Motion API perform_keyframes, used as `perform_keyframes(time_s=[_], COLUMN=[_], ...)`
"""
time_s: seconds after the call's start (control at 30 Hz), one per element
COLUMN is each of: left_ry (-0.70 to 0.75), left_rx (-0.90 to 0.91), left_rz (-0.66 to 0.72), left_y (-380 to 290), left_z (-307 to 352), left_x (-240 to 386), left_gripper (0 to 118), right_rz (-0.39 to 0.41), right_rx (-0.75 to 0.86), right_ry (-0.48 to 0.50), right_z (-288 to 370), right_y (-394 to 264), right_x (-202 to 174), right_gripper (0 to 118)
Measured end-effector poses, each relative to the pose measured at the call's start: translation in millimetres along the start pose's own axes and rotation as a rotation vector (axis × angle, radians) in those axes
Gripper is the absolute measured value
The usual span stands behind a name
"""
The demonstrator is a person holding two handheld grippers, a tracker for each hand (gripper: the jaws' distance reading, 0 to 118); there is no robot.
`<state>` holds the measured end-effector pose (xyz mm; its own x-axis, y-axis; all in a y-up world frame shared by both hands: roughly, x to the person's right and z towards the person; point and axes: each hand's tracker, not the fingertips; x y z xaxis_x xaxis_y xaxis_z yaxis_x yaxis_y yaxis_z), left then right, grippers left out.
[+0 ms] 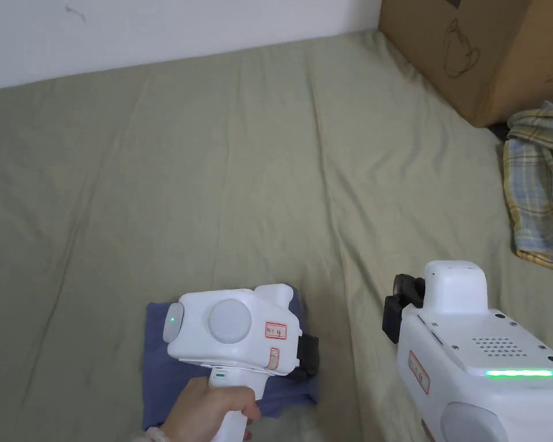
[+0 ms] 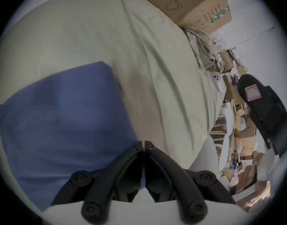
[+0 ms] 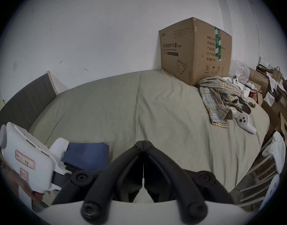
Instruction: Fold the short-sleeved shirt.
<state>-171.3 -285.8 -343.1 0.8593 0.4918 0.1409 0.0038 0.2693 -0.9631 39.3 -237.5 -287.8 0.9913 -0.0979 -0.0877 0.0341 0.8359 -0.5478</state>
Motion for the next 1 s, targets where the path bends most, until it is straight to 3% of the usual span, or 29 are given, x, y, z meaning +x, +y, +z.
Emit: perform_keyframes(time_s=[0.13, 0.23, 0.37, 0.47, 0.6, 0.67, 0.8, 1.0], left_ry=[-0.067, -0.093, -0.147, -0.136, -0.132, -0.142, -0.185, -0.257], left_rx=[0.099, 0.189, 0.311, 0.374, 0.405, 0.414, 0.417, 0.4], left_rz=[0.018, 0.081, 0.203, 0.279, 0.368, 0.39, 0.429, 0.456], left_y=[-7.2, -19.2, -51.6, -82.6, -119.4, -134.5, -150.2, -145.4], left_z=[49.5, 93.9, 148.9, 172.6, 181.9, 182.3, 175.7, 157.1], left_x=[-16.6, -43.6, -98.3, -136.9, -174.6, -188.4, -208.4, -223.8], left_gripper=[3, 3, 3, 3, 3, 3, 3, 4], right_rz=[0.021, 0.019, 0.118, 0.134, 0.082, 0.113, 0.101, 0.113], right_rx=[0.009, 0.002, -0.034, -0.165, -0.418, -0.524, -0.719, -0.747], right_ry=[0.01, 0.086, 0.178, 0.29, 0.402, 0.383, 0.376, 0.344], right_z=[4.2, 8.4, 10.1, -2.6, -46.3, -71.1, -108.3, -125.7], right_y=[11.4, 24.6, 41.9, 50.5, 43.7, 31.0, 0.5, -8.7], right_x=[-5.7, -16.8, -47.7, -73.3, -104.7, -120.7, -141.8, -151.6], right_gripper=[1, 1, 1, 1, 1, 1, 1, 1])
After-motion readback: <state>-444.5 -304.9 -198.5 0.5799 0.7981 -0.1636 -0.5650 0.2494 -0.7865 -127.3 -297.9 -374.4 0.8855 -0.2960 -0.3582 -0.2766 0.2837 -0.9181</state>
